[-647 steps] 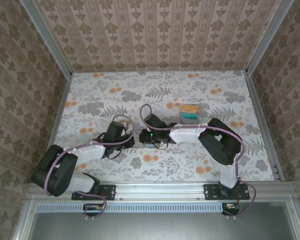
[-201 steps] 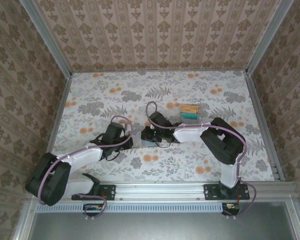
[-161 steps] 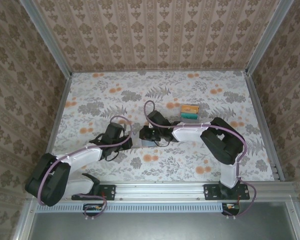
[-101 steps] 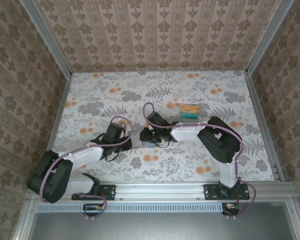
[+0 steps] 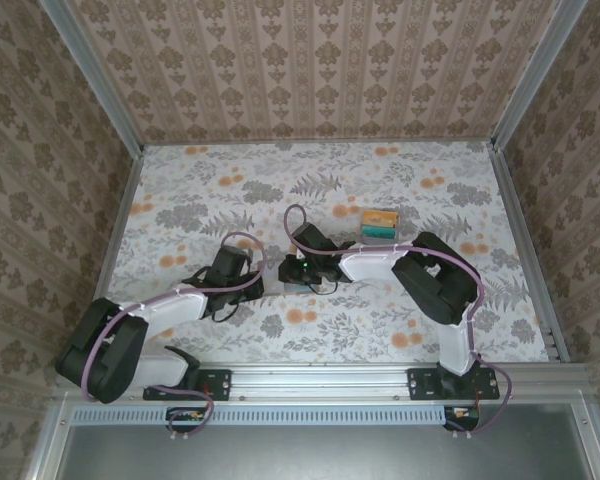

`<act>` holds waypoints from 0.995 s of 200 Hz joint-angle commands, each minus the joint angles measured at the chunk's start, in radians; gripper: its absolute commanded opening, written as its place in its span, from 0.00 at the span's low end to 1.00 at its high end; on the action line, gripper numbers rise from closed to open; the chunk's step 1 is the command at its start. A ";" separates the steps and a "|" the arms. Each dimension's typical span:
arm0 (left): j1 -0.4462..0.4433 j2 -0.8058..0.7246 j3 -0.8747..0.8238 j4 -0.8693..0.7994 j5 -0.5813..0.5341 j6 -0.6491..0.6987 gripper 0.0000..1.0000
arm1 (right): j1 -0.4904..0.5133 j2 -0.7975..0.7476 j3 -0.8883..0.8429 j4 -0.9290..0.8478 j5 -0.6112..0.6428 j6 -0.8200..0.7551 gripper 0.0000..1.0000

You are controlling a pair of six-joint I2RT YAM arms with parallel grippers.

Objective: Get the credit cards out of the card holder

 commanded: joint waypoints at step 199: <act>-0.006 0.045 0.017 -0.039 -0.031 -0.008 0.00 | -0.033 -0.051 -0.106 0.116 -0.022 0.083 0.00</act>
